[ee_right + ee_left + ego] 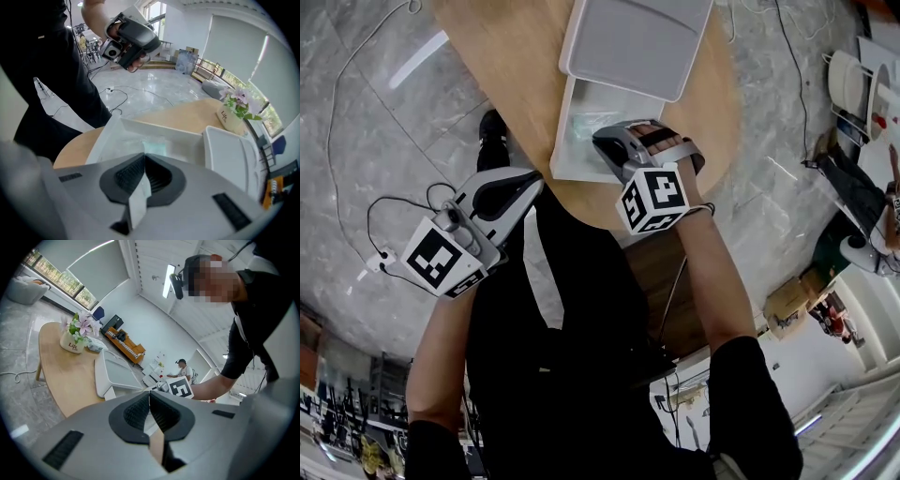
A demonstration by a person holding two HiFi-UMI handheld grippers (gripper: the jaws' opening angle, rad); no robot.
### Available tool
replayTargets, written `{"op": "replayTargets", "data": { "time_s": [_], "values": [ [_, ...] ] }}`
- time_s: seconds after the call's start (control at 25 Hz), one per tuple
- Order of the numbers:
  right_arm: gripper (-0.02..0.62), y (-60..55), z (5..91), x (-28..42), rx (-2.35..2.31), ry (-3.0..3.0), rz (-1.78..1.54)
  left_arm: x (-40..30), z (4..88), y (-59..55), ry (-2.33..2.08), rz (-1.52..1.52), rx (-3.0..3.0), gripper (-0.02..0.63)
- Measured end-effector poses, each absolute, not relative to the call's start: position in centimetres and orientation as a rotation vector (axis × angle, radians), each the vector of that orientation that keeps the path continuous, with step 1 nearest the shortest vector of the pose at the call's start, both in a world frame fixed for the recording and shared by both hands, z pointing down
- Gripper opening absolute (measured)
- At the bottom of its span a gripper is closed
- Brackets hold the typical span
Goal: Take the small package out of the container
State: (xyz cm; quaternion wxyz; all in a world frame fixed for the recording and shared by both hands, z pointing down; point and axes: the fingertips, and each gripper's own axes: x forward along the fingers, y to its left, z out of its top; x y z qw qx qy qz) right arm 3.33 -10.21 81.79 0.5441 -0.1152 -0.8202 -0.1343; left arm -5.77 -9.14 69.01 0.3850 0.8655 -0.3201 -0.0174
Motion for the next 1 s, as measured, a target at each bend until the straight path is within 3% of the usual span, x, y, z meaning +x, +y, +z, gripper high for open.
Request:
{"op": "replayTargets", "data": {
  "time_s": [0.36, 1.0],
  "values": [
    [0.015, -12.3, 72.6, 3.3, -0.05, -2.086, -0.266, -4.9, 62.7, -11.3, -0.782, -0.035, 2.308, 0.018],
    [0.015, -17.8, 38.3, 3.6, 0.508, -2.462, -0.282, -4.1, 37.9, -16.0, -0.692, -0.119, 2.629, 0.018]
  ]
}}
